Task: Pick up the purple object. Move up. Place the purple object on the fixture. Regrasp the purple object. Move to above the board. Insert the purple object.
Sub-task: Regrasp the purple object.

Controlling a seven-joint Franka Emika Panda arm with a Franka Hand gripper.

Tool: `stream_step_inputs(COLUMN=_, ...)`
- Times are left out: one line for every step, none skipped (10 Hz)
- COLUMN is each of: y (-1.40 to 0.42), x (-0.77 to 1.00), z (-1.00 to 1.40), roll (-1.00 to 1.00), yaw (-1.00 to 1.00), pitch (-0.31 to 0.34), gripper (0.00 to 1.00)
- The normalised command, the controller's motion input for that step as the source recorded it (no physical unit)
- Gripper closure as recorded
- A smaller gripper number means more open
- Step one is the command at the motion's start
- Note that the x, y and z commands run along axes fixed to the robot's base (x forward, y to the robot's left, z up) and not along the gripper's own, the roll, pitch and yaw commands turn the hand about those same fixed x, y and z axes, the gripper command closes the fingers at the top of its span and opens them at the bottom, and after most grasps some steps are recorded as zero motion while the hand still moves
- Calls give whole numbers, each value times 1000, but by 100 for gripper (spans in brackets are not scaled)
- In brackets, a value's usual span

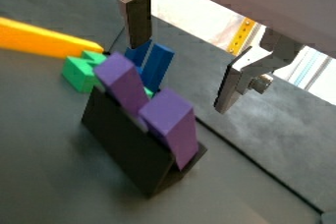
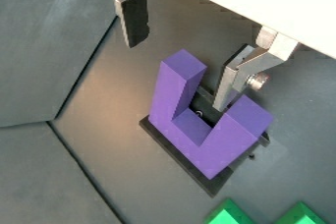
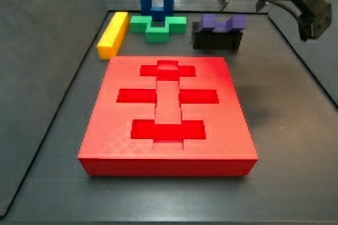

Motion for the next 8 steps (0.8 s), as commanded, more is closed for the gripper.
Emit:
stream_step_inputs(y=0, x=406, z=-429, roll=269, yaw=97, pitch=0, gripper=0)
stream_step_inputs(y=0, x=371, z=-343, roll=366, yaw=129, pitch=0, gripper=0)
stream_step_inputs(y=0, x=434, z=-206, roll=334, yaw=129, pitch=37, gripper=0)
stream_step_inputs(y=0, x=320, z=-51, roll=151, yaw=117, pitch=80, gripper=0)
stream_step_inputs(y=0, x=314, z=-126, roll=211, yaw=86, pitch=74, gripper=0)
stream_step_inputs(y=0, x=260, z=-189, roll=211, yaw=69, pitch=23, gripper=0)
stream_step_inputs(y=0, x=231, z=-283, roll=211, yaw=71, pitch=0, gripper=0)
stream_step_inputs(y=0, x=289, z=-191, roll=146, yaw=66, pitch=0, gripper=0)
